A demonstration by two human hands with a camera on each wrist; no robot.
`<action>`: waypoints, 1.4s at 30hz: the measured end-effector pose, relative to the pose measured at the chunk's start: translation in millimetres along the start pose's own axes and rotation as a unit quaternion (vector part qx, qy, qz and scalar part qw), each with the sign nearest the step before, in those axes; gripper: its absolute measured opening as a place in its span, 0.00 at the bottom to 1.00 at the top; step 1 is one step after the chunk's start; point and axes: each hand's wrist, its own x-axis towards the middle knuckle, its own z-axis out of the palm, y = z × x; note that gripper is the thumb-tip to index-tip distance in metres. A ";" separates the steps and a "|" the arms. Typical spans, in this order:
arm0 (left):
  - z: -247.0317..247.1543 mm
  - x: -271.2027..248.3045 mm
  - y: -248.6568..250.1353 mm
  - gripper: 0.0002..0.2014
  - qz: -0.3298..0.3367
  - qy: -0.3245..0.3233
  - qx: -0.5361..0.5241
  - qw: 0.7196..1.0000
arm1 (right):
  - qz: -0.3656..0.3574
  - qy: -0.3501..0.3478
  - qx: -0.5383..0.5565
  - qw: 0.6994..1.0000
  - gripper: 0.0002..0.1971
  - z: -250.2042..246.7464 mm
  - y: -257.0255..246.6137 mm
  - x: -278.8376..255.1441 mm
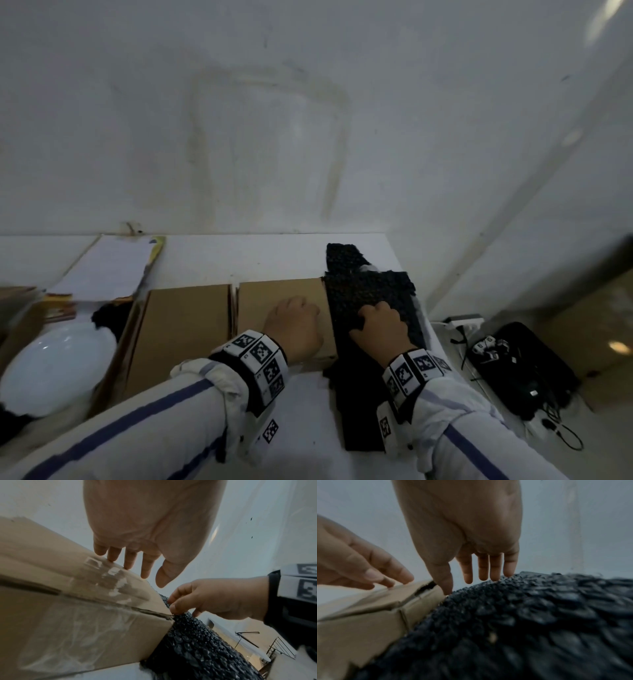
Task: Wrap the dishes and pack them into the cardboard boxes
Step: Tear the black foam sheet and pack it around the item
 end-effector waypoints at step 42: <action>-84.0 -139.3 -221.8 0.10 -0.245 0.296 -0.427 0.818 | -0.340 -0.106 0.262 0.897 0.16 9.5 -303.0 -35.7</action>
